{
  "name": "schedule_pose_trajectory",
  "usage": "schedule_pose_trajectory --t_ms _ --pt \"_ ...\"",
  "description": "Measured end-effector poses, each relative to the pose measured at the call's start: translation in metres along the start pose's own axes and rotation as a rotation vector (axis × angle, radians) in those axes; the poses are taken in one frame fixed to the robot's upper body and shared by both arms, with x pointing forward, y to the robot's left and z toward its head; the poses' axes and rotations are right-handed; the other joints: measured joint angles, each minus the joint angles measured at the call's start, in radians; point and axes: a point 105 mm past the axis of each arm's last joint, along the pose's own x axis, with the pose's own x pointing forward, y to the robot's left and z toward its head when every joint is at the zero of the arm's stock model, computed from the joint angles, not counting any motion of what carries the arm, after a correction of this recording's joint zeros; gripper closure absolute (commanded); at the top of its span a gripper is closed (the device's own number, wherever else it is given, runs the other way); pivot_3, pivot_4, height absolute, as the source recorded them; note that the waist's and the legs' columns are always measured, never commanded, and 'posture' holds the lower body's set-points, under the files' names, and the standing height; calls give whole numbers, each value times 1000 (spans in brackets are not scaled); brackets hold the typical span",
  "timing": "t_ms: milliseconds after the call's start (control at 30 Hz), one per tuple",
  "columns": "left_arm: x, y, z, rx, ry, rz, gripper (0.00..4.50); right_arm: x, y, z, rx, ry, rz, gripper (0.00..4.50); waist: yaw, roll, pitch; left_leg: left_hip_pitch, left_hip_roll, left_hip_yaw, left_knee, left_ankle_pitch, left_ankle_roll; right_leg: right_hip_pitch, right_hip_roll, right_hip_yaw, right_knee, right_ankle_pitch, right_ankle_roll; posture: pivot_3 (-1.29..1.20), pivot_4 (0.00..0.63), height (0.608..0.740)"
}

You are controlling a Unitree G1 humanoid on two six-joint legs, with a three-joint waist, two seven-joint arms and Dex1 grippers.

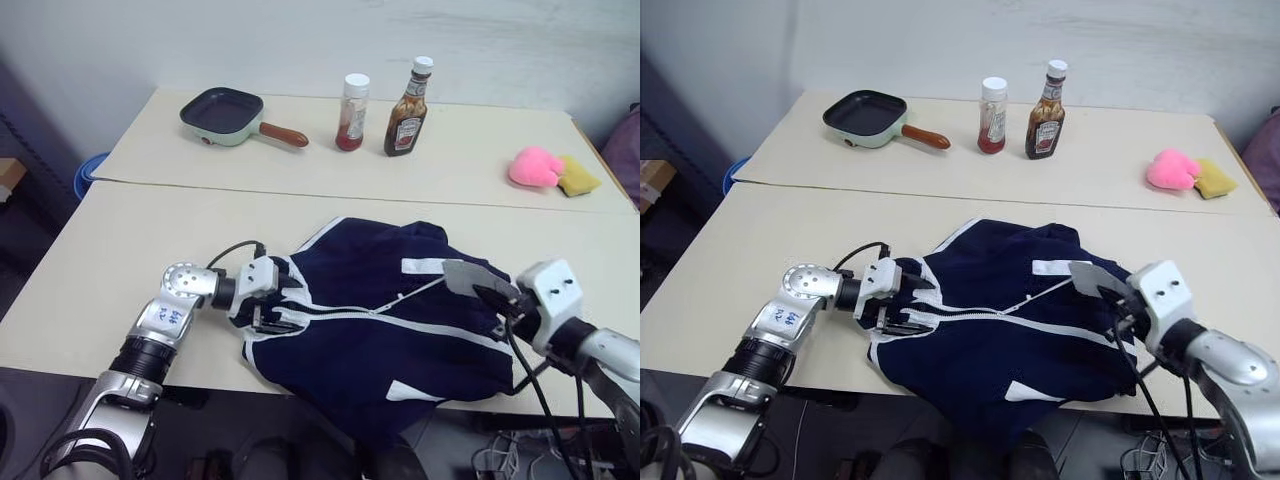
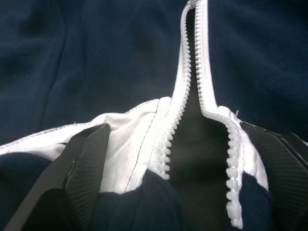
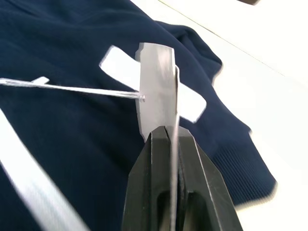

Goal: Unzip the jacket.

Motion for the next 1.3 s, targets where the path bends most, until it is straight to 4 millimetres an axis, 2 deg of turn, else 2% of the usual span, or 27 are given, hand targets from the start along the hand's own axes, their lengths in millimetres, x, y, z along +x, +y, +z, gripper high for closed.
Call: schedule_pose_trajectory --t_ms 200,300,433,567,833,1033,1133,1233,1300 --pt "-2 -1 -5 -17 7 6 0 -58 -41 -40 4 122 -188 4480 -2 7 -5 8 0 3 -3 -2 1 5 0 1 -6 0 0 0 150 740" --pt "-3 -2 -8 -17 8 6 0 -82 -62 -54 -13 159 -253 4480 -8 9 -6 13 1 4 -5 -4 1 8 -2 9 -7 -1 -1 0 150 740" --pt "-4 -3 -9 -6 8 1 0 -101 -78 -67 -49 218 -261 4480 -13 11 -8 17 2 4 -8 -5 -1 10 -2 12 -8 -2 -4 0 150 740" --pt "-5 -3 -12 -10 7 0 0 -104 -99 -60 -84 182 -341 4480 -14 13 -9 17 3 5 -8 -5 -2 9 -2 13 -8 -2 -4 0 150 740" --pt "-4 -4 -12 -7 2 -2 0 -92 -114 -35 -191 96 -424 4480 -13 16 -10 16 4 5 -10 -5 -5 6 -2 13 -5 -4 -7 0 150 740" --pt "-5 -6 -14 -3 -4 1 0 -91 -125 -34 -240 98 -478 4480 -14 17 -11 17 3 6 -11 -5 -5 6 -1 14 -5 -4 -7 0 150 740" --pt "-5 -7 -14 -3 -14 6 0 -91 -116 -41 -178 119 -433 4480 -14 17 -11 17 4 7 -12 -4 -5 5 -1 14 -5 -4 -8 0 150 740" --pt "-8 -9 -13 -37 -63 26 0 -88 -86 -60 -79 132 -322 3841 -13 17 -11 16 5 6 -16 -3 -7 4 -1 13 -5 -5 -9 0 150 740" --pt "-10 -12 -12 -82 -100 28 0 -88 -77 -65 -11 122 -288 3161 -14 19 -10 16 4 6 -16 -3 -7 3 -1 14 -5 -5 -9 0 150 740"
